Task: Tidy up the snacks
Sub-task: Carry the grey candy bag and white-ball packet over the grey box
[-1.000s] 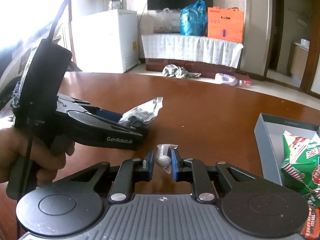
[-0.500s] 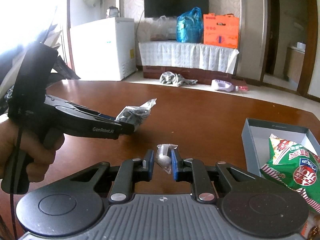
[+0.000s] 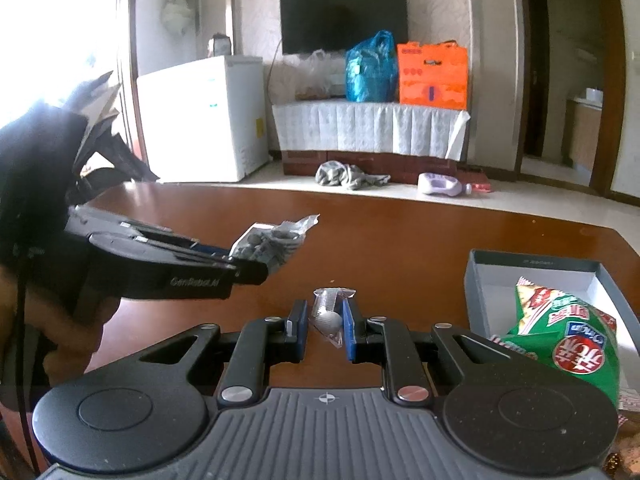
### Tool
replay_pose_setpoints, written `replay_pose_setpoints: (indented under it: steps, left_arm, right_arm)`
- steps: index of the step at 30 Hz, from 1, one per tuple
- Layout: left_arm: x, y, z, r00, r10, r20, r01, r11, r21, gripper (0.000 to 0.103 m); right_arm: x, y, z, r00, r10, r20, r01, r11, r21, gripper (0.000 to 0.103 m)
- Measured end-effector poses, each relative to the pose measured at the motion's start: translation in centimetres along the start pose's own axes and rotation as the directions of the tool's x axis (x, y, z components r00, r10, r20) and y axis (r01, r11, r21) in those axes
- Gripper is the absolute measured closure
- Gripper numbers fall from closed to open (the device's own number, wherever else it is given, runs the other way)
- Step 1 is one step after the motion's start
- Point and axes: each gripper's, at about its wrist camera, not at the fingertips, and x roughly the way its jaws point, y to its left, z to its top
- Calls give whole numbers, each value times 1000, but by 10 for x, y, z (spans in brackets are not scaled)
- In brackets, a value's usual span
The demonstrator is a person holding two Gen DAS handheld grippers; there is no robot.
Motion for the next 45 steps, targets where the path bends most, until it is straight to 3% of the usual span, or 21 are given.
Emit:
replay_pose_setpoints:
  steps: [12, 29, 41, 45]
  left_arm:
    - [-32, -52, 7, 996, -47, 70, 43, 997, 56, 86]
    - [-22, -154, 30, 979, -175, 104, 161, 978, 132, 86]
    - [-19, -208, 32, 965, -249, 79, 233, 956, 176, 86]
    - [-19, -221, 30, 952, -302, 47, 291, 942, 167, 86]
  right_arm:
    - [-33, -32, 1, 998, -38, 58, 35, 998, 55, 83]
    - [-79, -87, -3, 986, -139, 87, 130, 986, 100, 83]
    - [-93, -116, -11, 977, -202, 69, 193, 974, 116, 83]
    - [-95, -126, -16, 975, -219, 48, 211, 969, 125, 83]
